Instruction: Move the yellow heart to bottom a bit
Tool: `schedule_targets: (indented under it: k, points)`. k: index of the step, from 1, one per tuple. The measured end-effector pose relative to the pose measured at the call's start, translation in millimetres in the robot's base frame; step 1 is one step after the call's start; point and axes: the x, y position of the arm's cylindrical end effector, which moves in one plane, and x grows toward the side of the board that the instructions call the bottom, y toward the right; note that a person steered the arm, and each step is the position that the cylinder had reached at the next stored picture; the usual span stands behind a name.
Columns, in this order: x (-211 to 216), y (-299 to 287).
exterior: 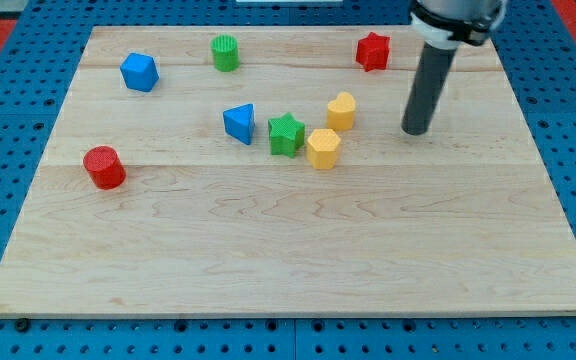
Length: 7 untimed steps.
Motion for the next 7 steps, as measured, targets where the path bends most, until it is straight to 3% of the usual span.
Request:
schedule_targets:
  k: [5, 7]
  points:
    - [-66, -74]
    - [-59, -88]
